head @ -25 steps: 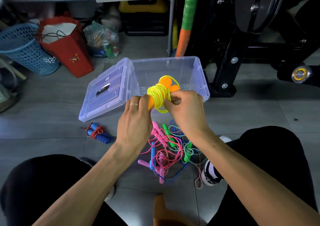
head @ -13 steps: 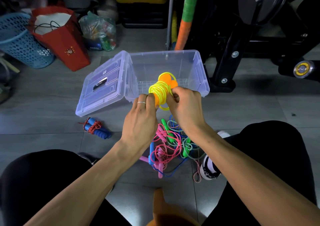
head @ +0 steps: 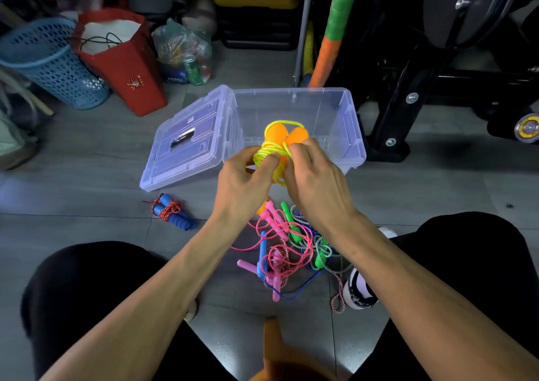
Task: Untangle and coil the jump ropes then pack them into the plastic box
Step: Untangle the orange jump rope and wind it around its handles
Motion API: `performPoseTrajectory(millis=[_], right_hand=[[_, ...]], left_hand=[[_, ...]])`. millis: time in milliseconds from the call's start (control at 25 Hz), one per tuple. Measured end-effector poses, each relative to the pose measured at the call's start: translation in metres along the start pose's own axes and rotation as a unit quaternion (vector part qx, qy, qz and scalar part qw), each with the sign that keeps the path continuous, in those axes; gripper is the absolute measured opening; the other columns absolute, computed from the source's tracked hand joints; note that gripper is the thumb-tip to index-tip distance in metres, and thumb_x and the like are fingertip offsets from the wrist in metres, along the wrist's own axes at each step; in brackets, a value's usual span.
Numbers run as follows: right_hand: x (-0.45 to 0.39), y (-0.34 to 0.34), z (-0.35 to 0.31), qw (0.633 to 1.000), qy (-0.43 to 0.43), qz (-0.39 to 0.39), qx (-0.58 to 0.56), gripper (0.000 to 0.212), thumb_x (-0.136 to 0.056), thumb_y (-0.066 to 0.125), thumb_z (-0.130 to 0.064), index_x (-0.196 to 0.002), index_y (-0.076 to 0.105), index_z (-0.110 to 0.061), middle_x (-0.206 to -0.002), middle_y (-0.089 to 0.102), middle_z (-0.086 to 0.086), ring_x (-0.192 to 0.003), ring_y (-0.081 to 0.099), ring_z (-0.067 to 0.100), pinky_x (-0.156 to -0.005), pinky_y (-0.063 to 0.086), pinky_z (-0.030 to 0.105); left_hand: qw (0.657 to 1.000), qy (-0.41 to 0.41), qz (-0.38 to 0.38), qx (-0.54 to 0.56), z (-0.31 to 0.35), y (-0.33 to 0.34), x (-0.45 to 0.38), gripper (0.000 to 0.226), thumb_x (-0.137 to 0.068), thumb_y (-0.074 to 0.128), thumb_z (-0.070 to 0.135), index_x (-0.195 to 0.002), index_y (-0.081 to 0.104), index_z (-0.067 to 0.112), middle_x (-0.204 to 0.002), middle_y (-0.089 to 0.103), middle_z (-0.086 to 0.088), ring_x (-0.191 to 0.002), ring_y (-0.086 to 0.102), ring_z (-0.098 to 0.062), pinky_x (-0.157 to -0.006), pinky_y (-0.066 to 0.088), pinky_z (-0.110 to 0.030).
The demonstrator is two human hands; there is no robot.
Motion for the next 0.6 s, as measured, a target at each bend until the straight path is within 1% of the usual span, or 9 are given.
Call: performPoseTrajectory(millis=[80, 120, 160, 240, 320, 360, 440, 480, 600], right_hand=[[-0.003, -0.001, 0.002, 1.000, 0.006, -0.001, -0.015, 0.006, -0.083, 0.059, 0.002, -0.088, 0.057, 0.002, -0.093, 0.056, 0.019, -0.062, 0.055, 0.036, -0.043, 0.034, 0.031], [-0.003, -0.001, 0.002, 1.000, 0.008, -0.004, -0.017, 0.011, -0.082, 0.061, 0.004, -0.092, 0.058, 0.003, -0.092, 0.058, 0.020, -0.061, 0.057, 0.038, -0.043, 0.038, 0.031], [-0.003, 0.001, 0.002, 1.000, 0.013, -0.011, -0.012, 0.019, -0.082, 0.063, 0.005, -0.101, 0.059, 0.004, -0.091, 0.061, 0.021, -0.061, 0.059, 0.040, -0.044, 0.043, 0.033], [0.000, 0.007, 0.001, 0.999, 0.025, -0.035, -0.003, 0.038, -0.086, 0.060, 0.001, -0.123, 0.053, 0.004, -0.095, 0.064, 0.023, -0.069, 0.063, 0.041, -0.050, 0.051, 0.040], [0.001, 0.009, 0.004, 0.998, 0.047, -0.038, -0.035, 0.041, -0.090, 0.056, -0.002, -0.130, 0.050, 0.003, -0.101, 0.065, 0.024, -0.079, 0.063, 0.042, -0.059, 0.052, 0.044], [-0.001, 0.009, 0.008, 0.995, 0.066, -0.032, -0.061, 0.038, -0.089, 0.054, -0.003, -0.128, 0.053, 0.002, -0.102, 0.065, 0.023, -0.082, 0.062, 0.042, -0.063, 0.052, 0.046], [-0.004, 0.010, 0.016, 0.990, 0.091, -0.017, -0.109, 0.031, -0.087, 0.054, -0.004, -0.117, 0.059, 0.000, -0.098, 0.066, 0.021, -0.081, 0.061, 0.041, -0.065, 0.051, 0.046], [-0.006, 0.010, 0.017, 0.987, 0.096, -0.012, -0.127, 0.028, -0.085, 0.055, -0.005, -0.112, 0.061, -0.002, -0.096, 0.067, 0.018, -0.080, 0.061, 0.038, -0.065, 0.051, 0.044], [-0.007, 0.005, 0.019, 0.976, 0.130, -0.008, -0.173, 0.024, -0.082, 0.057, -0.009, -0.104, 0.064, -0.008, -0.091, 0.069, 0.007, -0.077, 0.062, 0.026, -0.066, 0.047, 0.032]], left_hand=[[1.000, 0.005, 0.004, 0.008, 0.000, 0.003, 0.001, 0.017, -0.086, 0.057, 0.032, -0.083, 0.071, 0.023, -0.074, 0.072, 0.003, -0.071, 0.068, -0.019, -0.069, 0.059, -0.046], [1.000, 0.005, 0.007, 0.003, -0.002, 0.004, 0.001, 0.017, -0.086, 0.057, 0.032, -0.083, 0.071, 0.023, -0.073, 0.071, 0.003, -0.072, 0.068, -0.020, -0.069, 0.059, -0.047], [1.000, -0.001, 0.010, -0.001, -0.005, 0.005, 0.001, 0.016, -0.086, 0.057, 0.031, -0.082, 0.070, 0.023, -0.072, 0.071, 0.004, -0.071, 0.068, -0.020, -0.069, 0.059, -0.047], [1.000, -0.022, 0.014, -0.010, -0.012, 0.005, 0.000, 0.016, -0.086, 0.057, 0.032, -0.081, 0.070, 0.023, -0.070, 0.070, 0.005, -0.069, 0.068, -0.019, -0.070, 0.059, -0.047], [0.999, -0.022, 0.020, -0.013, -0.014, 0.005, -0.001, 0.015, -0.086, 0.058, 0.033, -0.082, 0.069, 0.024, -0.069, 0.069, 0.005, -0.067, 0.068, -0.018, -0.069, 0.059, -0.043], [1.000, -0.010, 0.023, -0.018, -0.012, 0.005, -0.001, 0.014, -0.087, 0.059, 0.034, -0.084, 0.069, 0.025, -0.069, 0.068, 0.005, -0.064, 0.066, -0.016, -0.067, 0.058, -0.039], [0.999, 0.012, 0.030, -0.028, -0.008, 0.007, 0.000, 0.012, -0.088, 0.061, 0.034, -0.088, 0.069, 0.026, -0.067, 0.067, 0.006, -0.058, 0.062, -0.010, -0.061, 0.054, -0.029], [0.999, 0.014, 0.032, -0.028, -0.008, 0.007, 0.000, 0.012, -0.088, 0.061, 0.034, -0.090, 0.070, 0.026, -0.067, 0.067, 0.005, -0.056, 0.060, -0.010, -0.060, 0.052, -0.027], [1.000, 0.008, 0.025, -0.012, -0.006, 0.007, -0.003, 0.016, -0.089, 0.060, 0.034, -0.087, 0.070, 0.023, -0.065, 0.067, 0.005, -0.059, 0.065, -0.016, -0.060, 0.056, -0.034]])
Point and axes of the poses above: each hand's wrist, its own x-axis away from the middle knuckle, its own y-axis out of the palm, z = x × y, the point moved 5 cm from there along -x, towards the middle knuckle
